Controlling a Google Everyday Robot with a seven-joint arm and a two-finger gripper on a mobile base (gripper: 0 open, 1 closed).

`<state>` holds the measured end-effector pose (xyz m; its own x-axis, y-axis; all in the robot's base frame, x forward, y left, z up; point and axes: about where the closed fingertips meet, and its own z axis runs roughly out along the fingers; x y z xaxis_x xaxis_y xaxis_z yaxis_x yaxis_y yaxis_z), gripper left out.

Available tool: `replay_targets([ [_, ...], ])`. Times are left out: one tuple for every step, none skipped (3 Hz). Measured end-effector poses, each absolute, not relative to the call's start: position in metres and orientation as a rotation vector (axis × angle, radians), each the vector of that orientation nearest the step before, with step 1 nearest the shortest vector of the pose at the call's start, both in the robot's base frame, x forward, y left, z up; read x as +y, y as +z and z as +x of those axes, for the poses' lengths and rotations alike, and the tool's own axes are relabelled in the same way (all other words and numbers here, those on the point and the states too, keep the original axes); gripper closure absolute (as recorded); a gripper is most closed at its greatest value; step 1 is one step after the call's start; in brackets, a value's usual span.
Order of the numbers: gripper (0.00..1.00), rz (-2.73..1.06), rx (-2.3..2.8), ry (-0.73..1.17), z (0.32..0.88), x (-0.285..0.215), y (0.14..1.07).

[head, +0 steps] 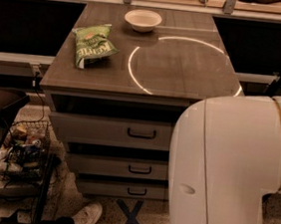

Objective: Place rxbar blueberry into paper bowl

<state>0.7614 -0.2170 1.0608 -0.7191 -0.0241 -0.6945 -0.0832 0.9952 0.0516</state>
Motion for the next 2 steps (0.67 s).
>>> replay_targets([
  [1.00,-0.091,2.379,0.113,0.765,-0.213,1.054],
  [1.00,-0.106,2.393,0.194,0.778,-0.206,1.024],
])
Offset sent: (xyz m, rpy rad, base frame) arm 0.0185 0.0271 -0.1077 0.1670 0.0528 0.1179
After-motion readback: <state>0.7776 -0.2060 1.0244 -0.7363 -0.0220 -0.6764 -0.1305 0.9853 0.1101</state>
